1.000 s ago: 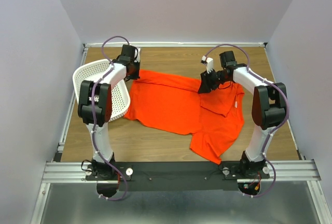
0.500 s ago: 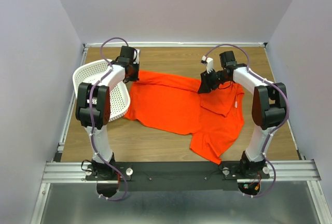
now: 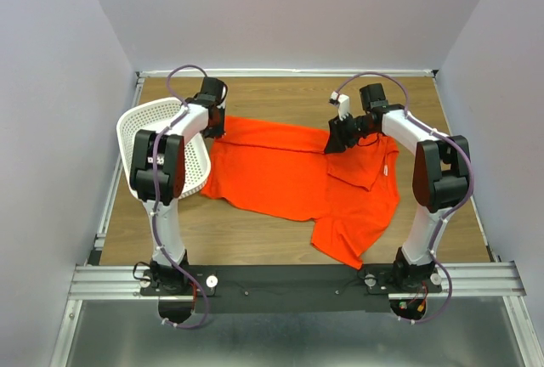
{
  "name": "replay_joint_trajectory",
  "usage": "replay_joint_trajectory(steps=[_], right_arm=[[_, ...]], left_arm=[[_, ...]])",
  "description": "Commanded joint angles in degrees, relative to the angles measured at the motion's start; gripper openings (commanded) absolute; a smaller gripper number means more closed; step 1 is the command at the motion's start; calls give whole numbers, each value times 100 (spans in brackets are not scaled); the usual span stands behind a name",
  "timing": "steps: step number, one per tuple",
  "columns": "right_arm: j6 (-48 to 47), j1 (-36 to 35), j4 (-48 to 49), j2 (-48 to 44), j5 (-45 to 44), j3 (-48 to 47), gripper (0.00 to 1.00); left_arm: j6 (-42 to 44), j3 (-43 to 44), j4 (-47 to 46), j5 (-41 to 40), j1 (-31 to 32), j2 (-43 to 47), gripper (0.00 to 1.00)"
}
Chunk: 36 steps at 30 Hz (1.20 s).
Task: Fold and stack the t-shirts
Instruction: Fold the tshirt
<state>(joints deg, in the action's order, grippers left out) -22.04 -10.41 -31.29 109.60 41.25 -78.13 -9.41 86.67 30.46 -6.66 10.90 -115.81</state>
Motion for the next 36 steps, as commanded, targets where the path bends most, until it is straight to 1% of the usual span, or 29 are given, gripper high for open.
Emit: replay_joint_trajectory(steps=[1,2,3,5,7,10,12,13,14,15,16,17,18,19,20,21,22,25,29,31,32,33,36], right_arm=[[-2,22,-141,-62,6,-62,53],[-10,22,-149,-70,5,-62,53],[-28,22,-158,-62,14,-71,53],[-54,22,-176,-62,-12,-80,53],[-116,22,-193,-123,-56,-80,53],[-160,66,-211,-430,-205,-80,53],[-81,188,-202,-632,-302,-71,53],[50,398,-202,-851,-337,-62,53],[103,565,-167,-957,-303,-10,53],[191,767,-167,-1054,-233,8,53],[235,1195,-124,-1159,-188,52,53],[296,1408,-80,-1186,-258,78,52],[375,1602,-18,-1195,-380,96,52],[507,1935,78,-1135,-529,131,52],[560,2077,131,-1082,-609,140,52],[848,2183,184,-994,-758,123,52],[955,2323,202,-880,-916,105,52],[1140,2553,491,-467,-1049,192,52],[1343,2659,659,-177,-1058,140,52],[1456,2659,677,8,-891,88,51],[1570,2659,703,130,-839,52,49],[1571,2659,712,132,-847,26,47],[1790,2659,782,377,-900,-80,47]], left_arm=[[-79,183,232,-284,18,-38,29],[-79,183,215,-284,27,5,33],[-61,175,198,-284,27,49,40],[-61,157,101,-275,27,277,45],[-87,131,5,-179,27,479,47],[-79,-1,-347,145,27,1146,48],[-96,-132,-742,331,18,1437,49],[-96,-325,-874,462,27,1586,52],[-122,-466,-1205,533,27,1927,53],[-166,-615,-1392,595,18,2104,58],[-193,-939,-1759,604,18,2420,60],[-219,-1116,-1954,587,9,2562,63],[-376,-1274,-2173,560,-34,2685,70],[-482,-1563,-2611,621,-87,2799,72],[-596,-1661,-2798,656,-140,2775,74],[-823,-1689,-2913,1066,-210,2679,75],[-913,-1532,-2940,1200,-350,2530,75],[-1124,-1031,-2791,1596,-579,1556,71],[-1168,-863,-2923,1702,-729,1009,71],[-1168,-723,-2914,1851,-782,798,69],[-1177,-679,-2914,1869,-808,631,68],[-1169,-643,-2905,1887,-817,551,68],[-1168,-494,-2870,2045,-817,270,64]])
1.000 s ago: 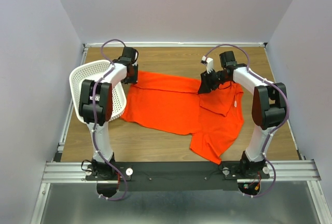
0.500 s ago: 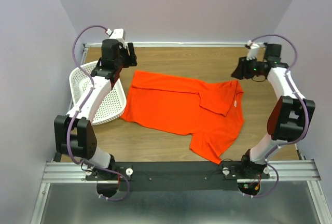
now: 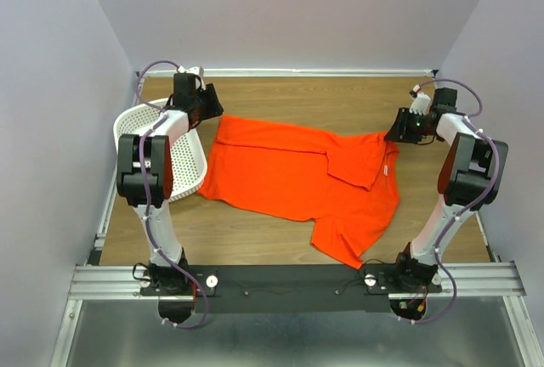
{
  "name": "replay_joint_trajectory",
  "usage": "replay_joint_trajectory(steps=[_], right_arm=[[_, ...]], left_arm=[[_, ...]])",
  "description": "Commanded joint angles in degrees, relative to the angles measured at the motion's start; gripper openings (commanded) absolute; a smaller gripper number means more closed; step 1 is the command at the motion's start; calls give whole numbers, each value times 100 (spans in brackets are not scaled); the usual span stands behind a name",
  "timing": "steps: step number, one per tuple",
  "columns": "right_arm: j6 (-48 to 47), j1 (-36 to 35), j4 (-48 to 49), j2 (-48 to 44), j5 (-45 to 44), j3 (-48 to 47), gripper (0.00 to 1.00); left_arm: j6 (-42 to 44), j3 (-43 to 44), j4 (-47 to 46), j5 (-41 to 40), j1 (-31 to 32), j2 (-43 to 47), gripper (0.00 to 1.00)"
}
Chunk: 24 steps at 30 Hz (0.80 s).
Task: Fold and stack the t-shirts
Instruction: Fold the tshirt
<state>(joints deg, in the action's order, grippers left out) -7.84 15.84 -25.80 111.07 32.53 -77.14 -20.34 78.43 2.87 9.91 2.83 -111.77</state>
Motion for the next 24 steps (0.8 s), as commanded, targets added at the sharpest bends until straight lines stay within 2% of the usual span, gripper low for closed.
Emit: replay_joint_trajectory(steps=[1,13,24], right_arm=[[405,34,242,318,-19,-204,47],[476,34,260,460,271,-196,43],[441,34,277,512,280,-231,43]], left_arm=[[-76,417,-94,476,-11,-265,64],[38,1191,494,292,-11,-1040,59],[276,1192,934,468,-11,-1155,53]])
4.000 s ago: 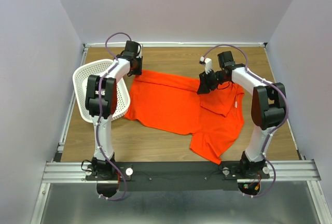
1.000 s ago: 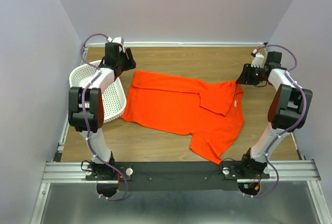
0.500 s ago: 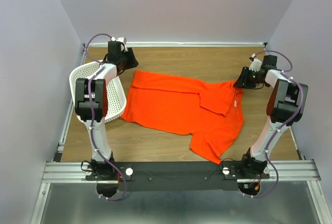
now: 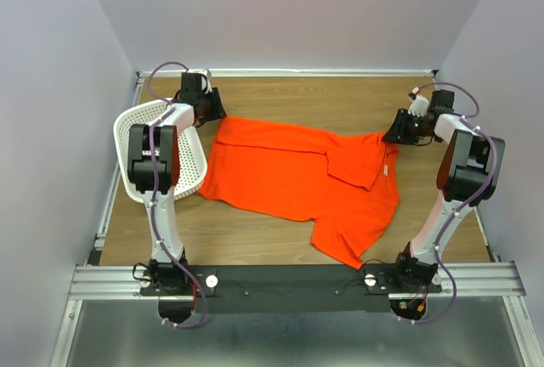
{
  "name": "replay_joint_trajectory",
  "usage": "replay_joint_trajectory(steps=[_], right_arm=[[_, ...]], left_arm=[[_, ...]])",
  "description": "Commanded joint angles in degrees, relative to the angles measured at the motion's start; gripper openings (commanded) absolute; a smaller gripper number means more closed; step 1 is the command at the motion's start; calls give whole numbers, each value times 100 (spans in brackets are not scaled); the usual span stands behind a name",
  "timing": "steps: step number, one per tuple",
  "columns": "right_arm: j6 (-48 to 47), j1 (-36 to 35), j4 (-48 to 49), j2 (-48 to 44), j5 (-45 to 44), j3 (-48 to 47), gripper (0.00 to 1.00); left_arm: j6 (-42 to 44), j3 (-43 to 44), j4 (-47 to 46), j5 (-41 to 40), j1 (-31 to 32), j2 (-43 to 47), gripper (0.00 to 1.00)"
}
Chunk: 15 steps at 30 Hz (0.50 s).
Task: Fold and stack the t-shirts
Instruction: Fold the tshirt
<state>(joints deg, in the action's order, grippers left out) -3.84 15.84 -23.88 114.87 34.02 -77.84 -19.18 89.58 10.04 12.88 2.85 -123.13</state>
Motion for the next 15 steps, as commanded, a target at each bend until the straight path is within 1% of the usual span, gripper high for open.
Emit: replay_joint_trajectory(steps=[1,5,8,9,15], right_arm=[[50,34,85,132,122,-170,43],[50,34,85,159,158,-196,43],[50,34,85,167,184,-196,43],[58,34,85,167,193,-196,43],[58,34,85,185,228,-205,42]], left_arm=[[169,42,226,171,-13,17,53],[230,42,323,232,-13,-9,50],[292,112,436,399,-13,-140,45],[301,147,481,416,-13,-176,41],[380,226,560,610,-13,-299,36]])
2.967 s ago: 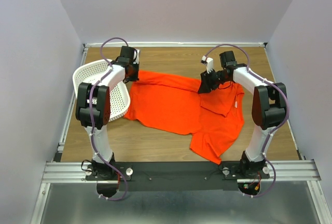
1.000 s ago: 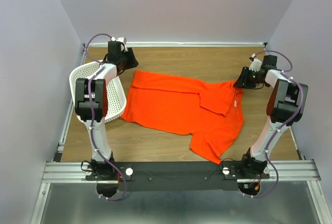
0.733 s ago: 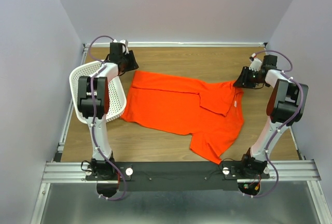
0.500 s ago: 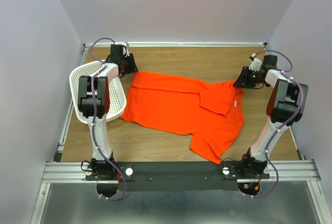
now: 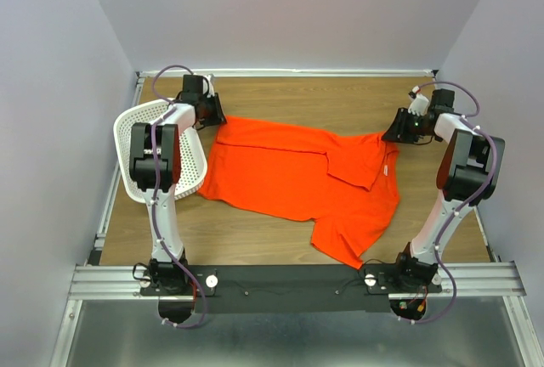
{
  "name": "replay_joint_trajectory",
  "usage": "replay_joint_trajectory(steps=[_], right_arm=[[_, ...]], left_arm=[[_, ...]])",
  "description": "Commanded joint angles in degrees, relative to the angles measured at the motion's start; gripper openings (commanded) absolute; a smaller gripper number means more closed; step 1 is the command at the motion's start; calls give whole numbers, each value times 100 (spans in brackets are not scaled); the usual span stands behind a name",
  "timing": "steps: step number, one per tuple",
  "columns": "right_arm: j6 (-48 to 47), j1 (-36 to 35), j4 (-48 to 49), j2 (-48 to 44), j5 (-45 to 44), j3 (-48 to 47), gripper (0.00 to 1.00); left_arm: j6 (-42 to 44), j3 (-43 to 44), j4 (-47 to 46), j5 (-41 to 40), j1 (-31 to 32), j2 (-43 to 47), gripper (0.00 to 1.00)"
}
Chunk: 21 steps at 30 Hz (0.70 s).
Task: Fold and stack the t-shirts
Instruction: Fold the tshirt
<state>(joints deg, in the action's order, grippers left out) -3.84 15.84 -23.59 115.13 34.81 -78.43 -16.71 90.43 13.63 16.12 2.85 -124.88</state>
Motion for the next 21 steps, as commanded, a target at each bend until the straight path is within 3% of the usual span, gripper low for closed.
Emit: replay_joint_trajectory(steps=[1,10,18,21], right_arm=[[58,34,57,176,158,-155,42],[102,34,48,194,324,-111,35],[67,121,30,-25,308,100,3],[41,323,30,-263,263,293,1]], left_arm=[[142,176,210,347,-13,-142,32],[159,370,263,471,-13,-309,8],[98,440,263,357,-21,-291,0],[63,449,246,313,-65,-283,0]])
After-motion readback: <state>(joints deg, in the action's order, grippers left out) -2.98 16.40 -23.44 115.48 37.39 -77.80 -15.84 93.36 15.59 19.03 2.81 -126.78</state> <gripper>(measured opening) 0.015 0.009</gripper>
